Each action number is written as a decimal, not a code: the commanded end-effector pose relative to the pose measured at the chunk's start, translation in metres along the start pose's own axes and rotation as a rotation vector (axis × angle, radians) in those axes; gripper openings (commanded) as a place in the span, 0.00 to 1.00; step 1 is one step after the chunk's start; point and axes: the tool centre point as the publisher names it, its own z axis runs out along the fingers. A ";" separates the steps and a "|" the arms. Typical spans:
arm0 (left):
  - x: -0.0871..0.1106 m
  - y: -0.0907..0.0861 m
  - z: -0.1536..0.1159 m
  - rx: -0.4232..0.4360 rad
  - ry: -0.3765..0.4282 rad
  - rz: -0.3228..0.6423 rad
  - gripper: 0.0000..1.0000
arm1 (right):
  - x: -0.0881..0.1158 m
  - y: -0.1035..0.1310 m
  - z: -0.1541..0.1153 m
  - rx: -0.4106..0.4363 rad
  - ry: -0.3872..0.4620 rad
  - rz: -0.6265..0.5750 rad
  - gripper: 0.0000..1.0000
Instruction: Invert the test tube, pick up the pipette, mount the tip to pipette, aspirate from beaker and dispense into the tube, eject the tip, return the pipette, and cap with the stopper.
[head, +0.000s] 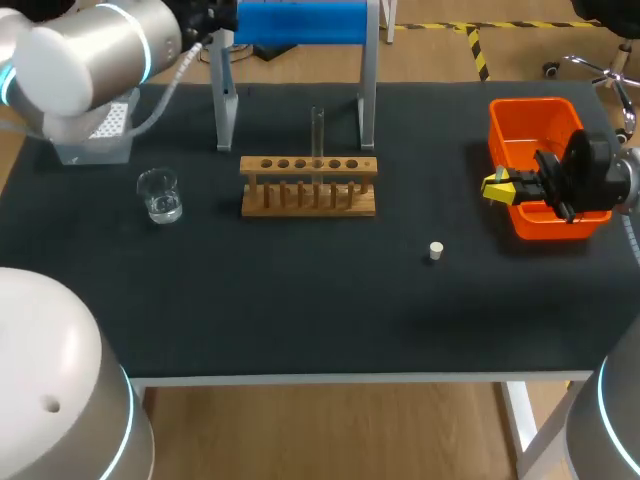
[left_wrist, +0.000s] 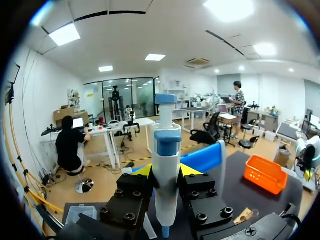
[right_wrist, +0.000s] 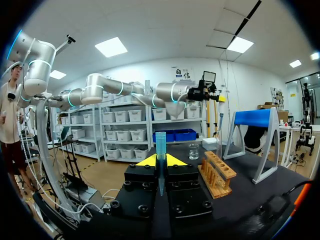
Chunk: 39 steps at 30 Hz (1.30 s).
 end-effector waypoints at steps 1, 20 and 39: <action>-0.006 0.000 -0.021 -0.024 0.137 0.007 0.00 | 0.001 0.000 0.000 0.002 0.000 0.000 0.00; -0.007 0.000 -0.024 -0.027 0.142 0.006 0.00 | 0.001 0.000 0.000 0.002 0.000 0.000 0.00; 0.031 -0.034 -0.097 0.096 0.476 0.134 0.00 | 0.001 0.000 0.000 0.002 0.000 0.000 0.00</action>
